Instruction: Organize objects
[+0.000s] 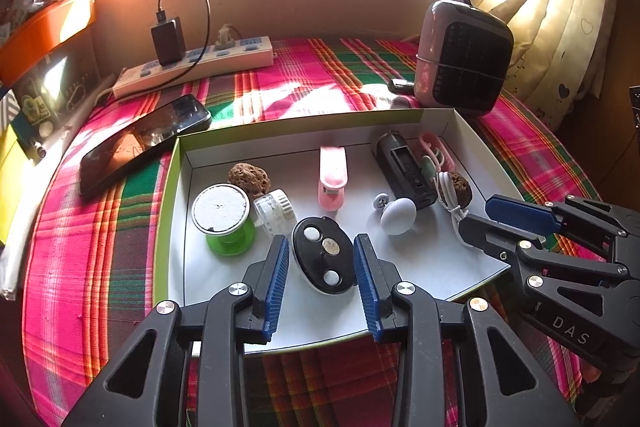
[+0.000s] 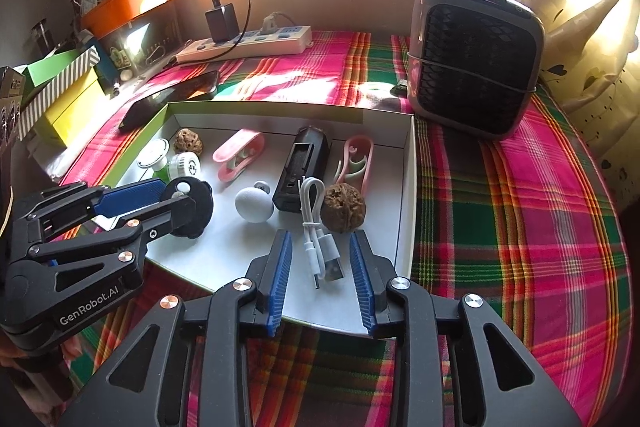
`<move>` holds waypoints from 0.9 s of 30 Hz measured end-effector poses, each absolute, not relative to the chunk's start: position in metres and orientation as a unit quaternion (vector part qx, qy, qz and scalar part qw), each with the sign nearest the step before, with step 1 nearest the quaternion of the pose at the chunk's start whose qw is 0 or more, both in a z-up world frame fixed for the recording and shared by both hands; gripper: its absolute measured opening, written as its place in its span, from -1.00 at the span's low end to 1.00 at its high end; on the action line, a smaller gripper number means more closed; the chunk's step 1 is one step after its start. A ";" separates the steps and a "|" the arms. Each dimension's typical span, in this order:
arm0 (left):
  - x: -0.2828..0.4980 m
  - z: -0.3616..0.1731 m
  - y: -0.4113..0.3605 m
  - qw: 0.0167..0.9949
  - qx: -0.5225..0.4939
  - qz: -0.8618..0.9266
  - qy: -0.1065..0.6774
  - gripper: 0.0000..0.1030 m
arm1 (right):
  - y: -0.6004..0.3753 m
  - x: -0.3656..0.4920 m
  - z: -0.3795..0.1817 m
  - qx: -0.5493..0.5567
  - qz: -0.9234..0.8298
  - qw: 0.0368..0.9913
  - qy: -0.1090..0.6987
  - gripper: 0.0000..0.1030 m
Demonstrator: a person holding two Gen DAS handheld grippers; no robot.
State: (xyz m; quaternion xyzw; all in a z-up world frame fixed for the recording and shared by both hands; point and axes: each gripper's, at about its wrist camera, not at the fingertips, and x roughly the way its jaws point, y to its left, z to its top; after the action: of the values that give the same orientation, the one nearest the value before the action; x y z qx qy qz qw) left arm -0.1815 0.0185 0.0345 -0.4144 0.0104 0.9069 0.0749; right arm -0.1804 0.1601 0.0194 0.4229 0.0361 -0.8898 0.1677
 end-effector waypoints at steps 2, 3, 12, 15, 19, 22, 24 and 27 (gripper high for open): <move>-0.178 0.038 0.019 0.073 -0.409 0.909 0.012 -0.38 | 0.160 -0.178 0.021 0.420 -0.891 0.167 0.035 -0.39; -0.176 0.039 0.018 0.075 -0.408 0.910 0.010 -0.38 | 0.160 -0.176 0.022 0.419 -0.892 0.167 0.034 -0.39; -0.153 0.052 0.017 0.058 -0.389 0.919 0.009 -0.38 | 0.156 -0.157 0.032 0.400 -0.901 0.167 0.028 -0.22; -0.143 0.056 0.017 0.058 -0.385 0.921 0.007 -0.38 | 0.158 -0.149 0.035 0.396 -0.903 0.168 0.021 -0.14; -0.132 0.056 0.016 0.047 -0.382 0.923 0.007 -0.38 | 0.160 -0.139 0.038 0.393 -0.904 0.167 0.010 -0.12; -0.124 0.055 0.016 0.036 -0.383 0.923 0.015 -0.38 | 0.161 -0.131 0.038 0.391 -0.906 0.164 0.011 -0.11; -0.118 0.054 0.015 0.040 -0.385 0.922 0.005 -0.38 | 0.160 -0.126 0.038 0.390 -0.906 0.162 0.014 -0.11; -0.111 0.051 0.016 0.036 -0.389 0.920 0.010 -0.38 | 0.160 -0.120 0.034 0.393 -0.906 0.158 0.016 -0.05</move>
State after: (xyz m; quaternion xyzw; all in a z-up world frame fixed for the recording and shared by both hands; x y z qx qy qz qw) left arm -0.1113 0.0157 0.0509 -0.3890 0.0098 0.9205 0.0361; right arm -0.1203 0.1596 0.0340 0.3934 0.0161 -0.9056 0.1576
